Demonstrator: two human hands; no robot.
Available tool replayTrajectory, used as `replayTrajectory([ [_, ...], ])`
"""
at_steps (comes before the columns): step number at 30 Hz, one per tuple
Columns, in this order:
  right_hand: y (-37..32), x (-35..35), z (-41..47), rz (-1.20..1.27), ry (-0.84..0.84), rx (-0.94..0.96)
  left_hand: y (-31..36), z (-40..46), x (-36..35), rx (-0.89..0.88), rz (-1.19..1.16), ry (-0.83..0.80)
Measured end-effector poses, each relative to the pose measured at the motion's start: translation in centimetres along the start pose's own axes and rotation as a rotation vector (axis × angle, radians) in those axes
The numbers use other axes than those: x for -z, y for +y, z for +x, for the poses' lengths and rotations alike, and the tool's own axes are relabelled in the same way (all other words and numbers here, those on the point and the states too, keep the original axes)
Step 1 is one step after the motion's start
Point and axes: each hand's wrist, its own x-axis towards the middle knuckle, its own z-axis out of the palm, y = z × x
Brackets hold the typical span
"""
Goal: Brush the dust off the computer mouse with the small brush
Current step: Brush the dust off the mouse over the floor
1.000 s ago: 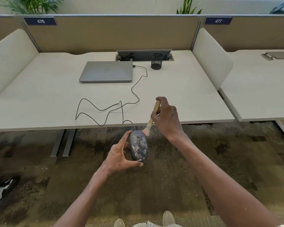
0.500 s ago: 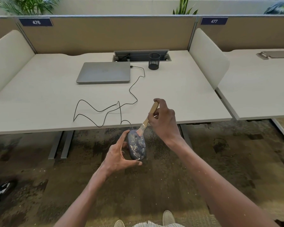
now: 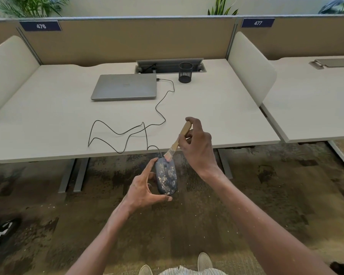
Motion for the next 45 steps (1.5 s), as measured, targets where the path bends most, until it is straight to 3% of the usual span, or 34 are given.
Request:
replayTrajectory([
  [9, 1.2, 0.8, -0.5, -0.073, -0.001, -0.036, 0.0, -0.7, 0.1, 0.002, -0.014, 0.007],
  [18, -0.1, 0.7, -2.1, 0.119, 0.004, -0.016, 1.1, -0.4, 0.3, 0.02, 0.012, 0.061],
  [45, 1.5, 1.4, -1.8, -0.028, 0.049, -0.009, 0.3, 0.0, -0.1, 0.006, -0.014, 0.069],
])
